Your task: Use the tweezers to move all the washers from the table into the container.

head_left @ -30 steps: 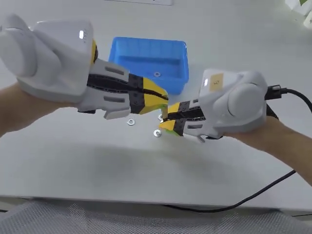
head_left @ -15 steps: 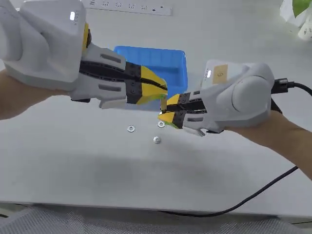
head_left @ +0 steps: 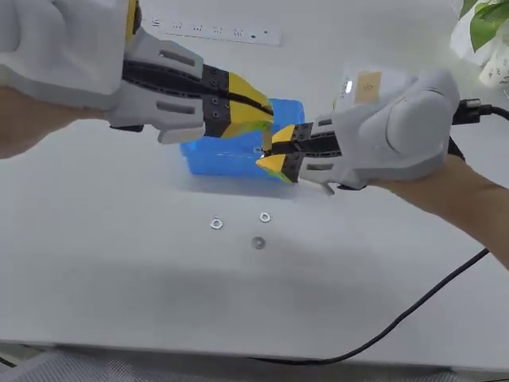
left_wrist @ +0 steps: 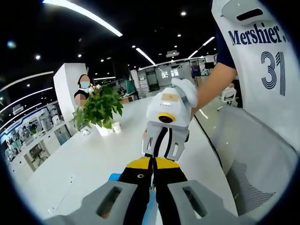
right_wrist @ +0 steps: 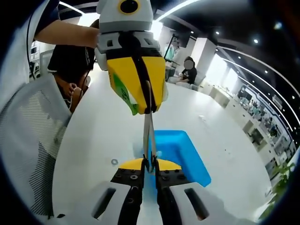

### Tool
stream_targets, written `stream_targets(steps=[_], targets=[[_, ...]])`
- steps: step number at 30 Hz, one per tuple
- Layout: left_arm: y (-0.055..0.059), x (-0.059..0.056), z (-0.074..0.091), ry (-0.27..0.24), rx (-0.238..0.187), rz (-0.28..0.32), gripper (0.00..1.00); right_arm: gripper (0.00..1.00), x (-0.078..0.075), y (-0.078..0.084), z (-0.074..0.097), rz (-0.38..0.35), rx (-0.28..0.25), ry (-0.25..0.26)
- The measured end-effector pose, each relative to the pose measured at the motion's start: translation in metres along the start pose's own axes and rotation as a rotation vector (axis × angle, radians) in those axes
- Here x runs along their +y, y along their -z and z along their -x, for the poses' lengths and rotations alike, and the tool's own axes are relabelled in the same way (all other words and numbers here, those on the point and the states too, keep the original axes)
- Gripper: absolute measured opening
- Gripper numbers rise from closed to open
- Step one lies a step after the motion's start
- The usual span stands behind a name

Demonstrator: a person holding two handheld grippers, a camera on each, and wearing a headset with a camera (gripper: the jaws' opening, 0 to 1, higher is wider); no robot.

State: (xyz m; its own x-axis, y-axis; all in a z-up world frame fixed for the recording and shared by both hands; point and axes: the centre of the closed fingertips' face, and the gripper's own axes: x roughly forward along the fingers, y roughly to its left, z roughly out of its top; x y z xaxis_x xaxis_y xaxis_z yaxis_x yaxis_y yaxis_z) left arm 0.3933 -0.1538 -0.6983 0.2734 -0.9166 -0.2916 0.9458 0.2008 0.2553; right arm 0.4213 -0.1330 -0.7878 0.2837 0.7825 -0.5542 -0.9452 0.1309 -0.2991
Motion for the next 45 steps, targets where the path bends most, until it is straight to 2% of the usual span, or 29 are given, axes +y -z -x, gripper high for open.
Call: stream_targets(steps=[5, 12, 17, 19, 30, 45], targets=[[-0.003, 0.011, 0.005, -0.016, 0.001, -0.019, 0.04, 0.09, -0.010, -0.009, -0.003, 0.012, -0.014, 0.016], [0.001, 0.025, 0.003, -0.041, 0.003, -0.028, 0.04, 0.09, -0.023, -0.010, -0.010, 0.001, -0.022, 0.038], [0.012, 0.036, -0.007, -0.048, 0.017, -0.033, 0.04, 0.09, -0.034, 0.000, -0.017, -0.011, -0.006, 0.059], [0.015, 0.039, -0.012, -0.048, 0.023, -0.033, 0.04, 0.09, -0.037, 0.006, -0.021, -0.037, -0.006, 0.057], [0.047, 0.057, -0.030, -0.035, 0.036, 0.042, 0.04, 0.10, -0.046, 0.035, -0.038, -0.126, 0.033, 0.052], [0.064, 0.063, -0.037, -0.039, 0.039, 0.103, 0.04, 0.10, -0.047, 0.050, -0.048, -0.184, 0.066, 0.048]])
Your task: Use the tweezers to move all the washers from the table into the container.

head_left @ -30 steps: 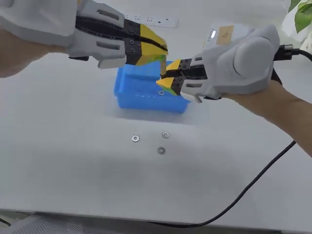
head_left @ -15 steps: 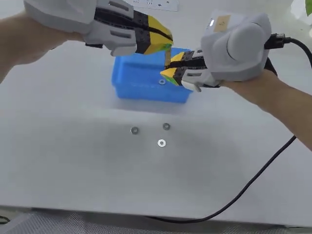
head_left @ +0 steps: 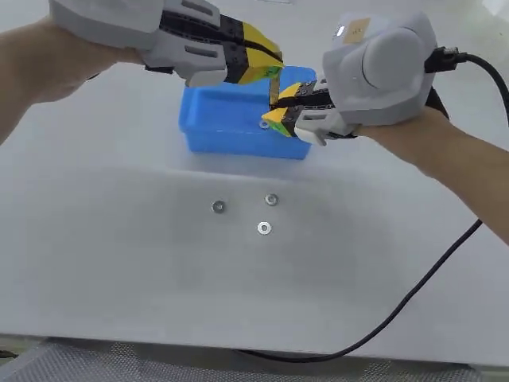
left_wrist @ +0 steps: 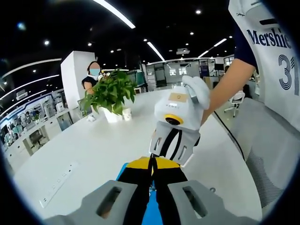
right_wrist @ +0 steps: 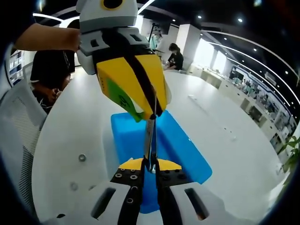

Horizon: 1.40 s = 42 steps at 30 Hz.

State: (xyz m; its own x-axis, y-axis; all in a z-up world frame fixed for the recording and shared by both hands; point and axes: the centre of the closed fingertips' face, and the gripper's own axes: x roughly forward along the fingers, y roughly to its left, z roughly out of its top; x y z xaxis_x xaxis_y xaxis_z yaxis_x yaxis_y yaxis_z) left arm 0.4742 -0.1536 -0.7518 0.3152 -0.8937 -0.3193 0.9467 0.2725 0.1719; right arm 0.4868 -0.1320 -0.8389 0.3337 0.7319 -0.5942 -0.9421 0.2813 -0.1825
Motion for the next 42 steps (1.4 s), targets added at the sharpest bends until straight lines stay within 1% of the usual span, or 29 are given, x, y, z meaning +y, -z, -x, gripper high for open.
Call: stream_targets(steps=[2, 7, 9, 18, 24, 28, 31, 34, 36, 37, 38, 41, 42], targets=[[0.000, 0.001, -0.001, -0.002, -0.001, 0.002, 0.04, 0.10, 0.000, 0.000, 0.000, -0.021, -0.002, -0.003], [0.000, 0.002, -0.002, -0.004, -0.006, 0.010, 0.04, 0.10, -0.001, 0.001, 0.001, -0.038, -0.001, 0.001], [0.000, 0.002, -0.002, -0.003, -0.007, 0.012, 0.04, 0.11, -0.001, 0.001, 0.001, -0.060, -0.002, -0.001], [0.003, 0.001, -0.003, -0.003, 0.005, 0.015, 0.04, 0.12, -0.002, 0.001, 0.003, -0.075, -0.001, 0.006], [0.000, 0.002, 0.000, -0.018, 0.010, 0.004, 0.04, 0.12, -0.005, -0.004, 0.008, -0.086, -0.019, 0.025], [0.000, 0.003, 0.003, -0.036, 0.028, -0.009, 0.04, 0.12, -0.006, -0.011, 0.013, -0.095, -0.036, 0.034], [-0.004, 0.003, 0.008, -0.048, 0.024, -0.011, 0.04, 0.12, -0.005, -0.013, 0.015, -0.101, -0.041, 0.039], [-0.008, 0.004, 0.011, -0.058, 0.024, -0.019, 0.04, 0.12, -0.003, -0.014, 0.014, -0.090, -0.036, 0.046], [-0.011, 0.004, 0.014, -0.067, 0.024, -0.023, 0.04, 0.12, -0.004, -0.016, 0.019, -0.085, -0.038, 0.064], [-0.012, 0.003, 0.015, -0.070, 0.025, -0.025, 0.04, 0.12, -0.005, -0.019, 0.021, -0.086, -0.048, 0.072], [-0.016, 0.005, 0.019, -0.084, 0.019, -0.027, 0.04, 0.12, -0.006, -0.022, 0.024, -0.092, -0.062, 0.080], [-0.024, 0.005, 0.025, -0.105, -0.002, -0.027, 0.04, 0.12, -0.013, -0.032, 0.030, -0.109, -0.101, 0.096], [-0.028, 0.006, 0.027, -0.114, -0.009, -0.030, 0.04, 0.12, -0.013, -0.033, 0.032, -0.109, -0.104, 0.102]])
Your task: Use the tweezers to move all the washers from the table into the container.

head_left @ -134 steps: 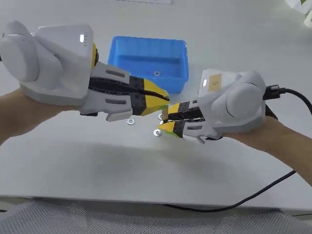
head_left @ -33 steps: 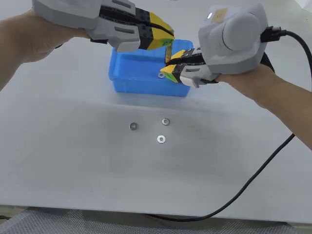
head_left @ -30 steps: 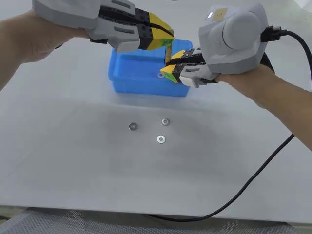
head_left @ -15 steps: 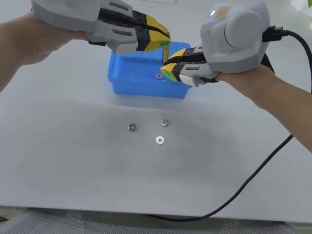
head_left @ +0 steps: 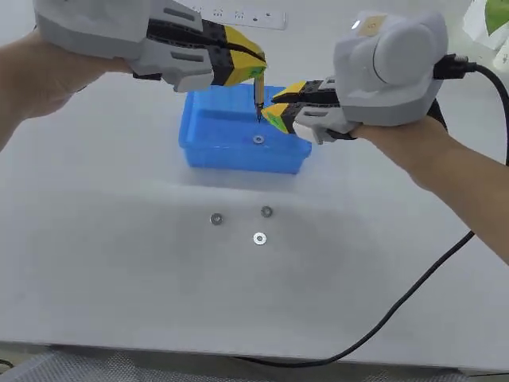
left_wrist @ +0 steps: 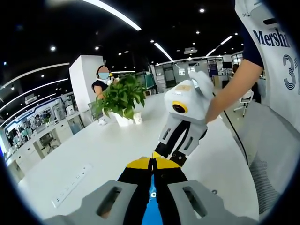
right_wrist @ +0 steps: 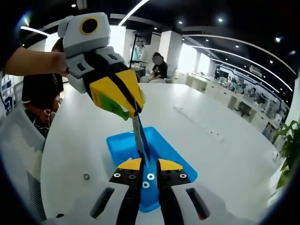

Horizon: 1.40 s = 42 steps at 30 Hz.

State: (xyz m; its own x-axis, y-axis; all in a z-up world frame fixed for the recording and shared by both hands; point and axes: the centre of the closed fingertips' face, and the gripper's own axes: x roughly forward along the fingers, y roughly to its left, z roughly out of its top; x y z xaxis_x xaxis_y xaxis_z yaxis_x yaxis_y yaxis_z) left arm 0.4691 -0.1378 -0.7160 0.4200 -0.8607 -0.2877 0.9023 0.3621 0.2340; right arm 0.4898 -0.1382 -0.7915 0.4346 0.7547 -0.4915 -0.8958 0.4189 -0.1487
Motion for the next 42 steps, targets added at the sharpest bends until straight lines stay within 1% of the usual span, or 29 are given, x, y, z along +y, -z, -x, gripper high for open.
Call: stream_targets(steps=[2, 4, 7, 10, 13, 15, 19, 20, 21, 24, 31, 34, 37, 42], targets=[[-0.005, -0.001, 0.002, -0.001, -0.012, -0.001, 0.04, 0.12, 0.001, -0.004, 0.005, 0.006, -0.010, 0.008], [-0.011, -0.006, 0.004, 0.001, -0.019, -0.014, 0.04, 0.12, 0.006, -0.005, 0.009, 0.011, -0.013, 0.003], [-0.014, -0.014, 0.007, 0.011, -0.015, -0.025, 0.04, 0.12, 0.014, -0.006, 0.015, 0.038, -0.011, 0.001], [-0.016, -0.022, 0.010, 0.021, -0.013, -0.032, 0.04, 0.12, 0.025, -0.007, 0.023, 0.054, -0.018, -0.016], [-0.018, -0.031, 0.012, 0.027, -0.019, -0.034, 0.04, 0.12, 0.033, -0.003, 0.029, 0.075, -0.004, -0.022], [-0.017, -0.035, 0.013, 0.028, -0.018, -0.033, 0.04, 0.12, 0.037, -0.001, 0.032, 0.076, -0.003, -0.029], [-0.016, -0.049, 0.015, 0.041, -0.023, -0.019, 0.04, 0.12, 0.046, 0.005, 0.038, 0.085, 0.009, -0.037], [-0.012, -0.050, 0.013, 0.046, -0.025, -0.012, 0.04, 0.12, 0.048, 0.006, 0.039, 0.082, 0.011, -0.041], [-0.011, -0.050, 0.013, 0.047, -0.025, -0.009, 0.04, 0.12, 0.051, 0.008, 0.040, 0.080, 0.013, -0.044], [-0.009, -0.061, 0.011, 0.063, -0.020, -0.003, 0.04, 0.12, 0.057, 0.014, 0.041, 0.080, 0.025, -0.052], [-0.009, -0.075, 0.010, 0.074, -0.023, 0.010, 0.04, 0.12, 0.068, 0.026, 0.043, 0.075, 0.047, -0.071], [-0.005, -0.083, 0.009, 0.083, -0.020, 0.013, 0.04, 0.13, 0.074, 0.034, 0.043, 0.072, 0.058, -0.079], [0.000, -0.088, 0.007, 0.093, -0.009, 0.022, 0.04, 0.13, 0.077, 0.039, 0.043, 0.068, 0.067, -0.086], [0.000, -0.094, 0.007, 0.096, -0.018, 0.035, 0.04, 0.13, 0.080, 0.047, 0.043, 0.058, 0.073, -0.093]])
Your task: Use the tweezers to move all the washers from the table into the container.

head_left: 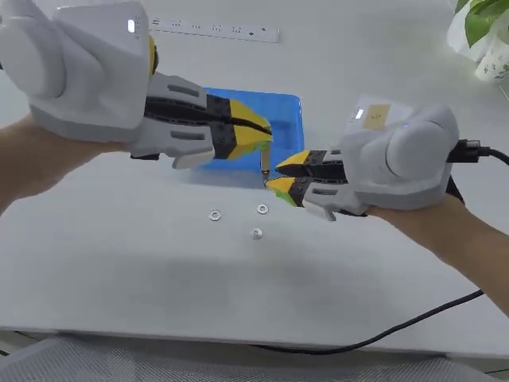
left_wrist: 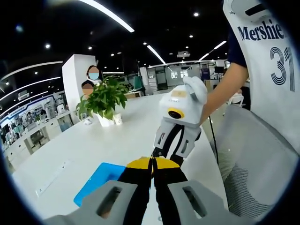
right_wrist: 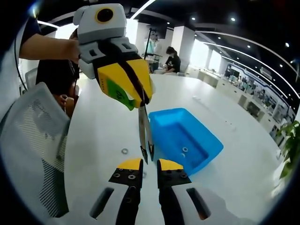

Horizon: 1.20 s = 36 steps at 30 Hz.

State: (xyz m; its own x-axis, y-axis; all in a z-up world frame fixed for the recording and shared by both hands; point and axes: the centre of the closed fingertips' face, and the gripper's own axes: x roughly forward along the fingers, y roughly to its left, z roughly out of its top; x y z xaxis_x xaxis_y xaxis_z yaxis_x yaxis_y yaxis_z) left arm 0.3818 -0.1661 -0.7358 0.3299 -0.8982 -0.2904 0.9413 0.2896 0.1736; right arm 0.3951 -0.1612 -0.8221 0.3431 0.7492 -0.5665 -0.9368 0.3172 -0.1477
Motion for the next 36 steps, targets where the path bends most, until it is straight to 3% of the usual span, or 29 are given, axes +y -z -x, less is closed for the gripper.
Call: stream_targets(steps=[5, 17, 36], targets=[[0.001, -0.002, -0.002, -0.016, -0.020, 0.011, 0.04, 0.13, 0.002, 0.002, -0.002, 0.002, -0.002, 0.000], [0.027, -0.018, -0.012, 0.037, 0.013, 0.053, 0.04, 0.14, 0.019, 0.026, -0.015, 0.002, 0.037, -0.054], [0.037, -0.015, -0.015, 0.032, 0.022, 0.056, 0.04, 0.14, 0.019, 0.031, -0.025, -0.001, 0.052, -0.083]])
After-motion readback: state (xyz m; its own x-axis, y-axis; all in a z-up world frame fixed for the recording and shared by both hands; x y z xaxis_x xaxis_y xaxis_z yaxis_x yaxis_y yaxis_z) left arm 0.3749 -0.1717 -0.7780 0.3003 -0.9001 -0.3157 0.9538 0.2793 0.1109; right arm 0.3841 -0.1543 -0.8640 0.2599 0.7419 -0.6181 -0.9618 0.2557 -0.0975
